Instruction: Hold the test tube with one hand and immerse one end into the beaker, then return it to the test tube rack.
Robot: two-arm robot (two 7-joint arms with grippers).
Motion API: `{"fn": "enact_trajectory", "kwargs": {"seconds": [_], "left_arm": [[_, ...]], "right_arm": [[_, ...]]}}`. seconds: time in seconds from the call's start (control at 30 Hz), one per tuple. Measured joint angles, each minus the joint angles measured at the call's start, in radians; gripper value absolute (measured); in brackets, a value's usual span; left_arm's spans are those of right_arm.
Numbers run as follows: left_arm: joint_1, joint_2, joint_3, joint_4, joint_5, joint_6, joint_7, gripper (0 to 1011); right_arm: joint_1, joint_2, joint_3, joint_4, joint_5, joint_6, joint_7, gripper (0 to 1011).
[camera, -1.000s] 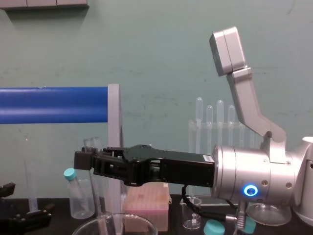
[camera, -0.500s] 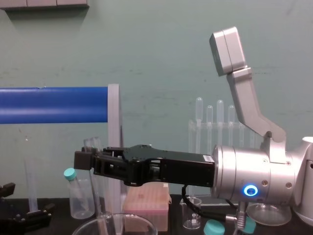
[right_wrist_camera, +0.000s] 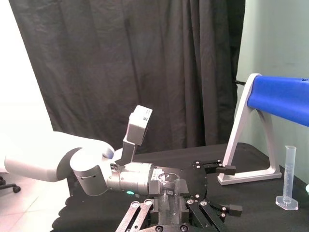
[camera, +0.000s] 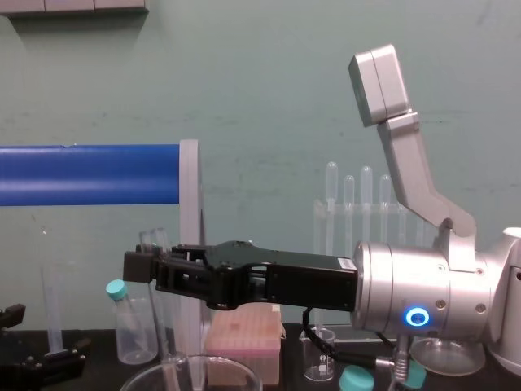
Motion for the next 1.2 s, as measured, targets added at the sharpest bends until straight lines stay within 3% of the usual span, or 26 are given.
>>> {"fn": "enact_trajectory", "kwargs": {"seconds": [0.3,0.63,1.2], "left_arm": [[0.0,0.0,0.0,0.0,0.0,0.0,0.0,1000],[0.0,0.0,0.0,0.0,0.0,0.0,0.0,1000],[0.0,0.0,0.0,0.0,0.0,0.0,0.0,1000]], "right_arm": [[-0.011,0.005,0.036,-0.04,0.026,-0.057,0.025,226],[-0.028,0.047,0.077,-0.153,0.049,-0.087,0.007,226],[-0.063,0.14,0.194,-0.291,0.064,-0.114,-0.141,226]]}}
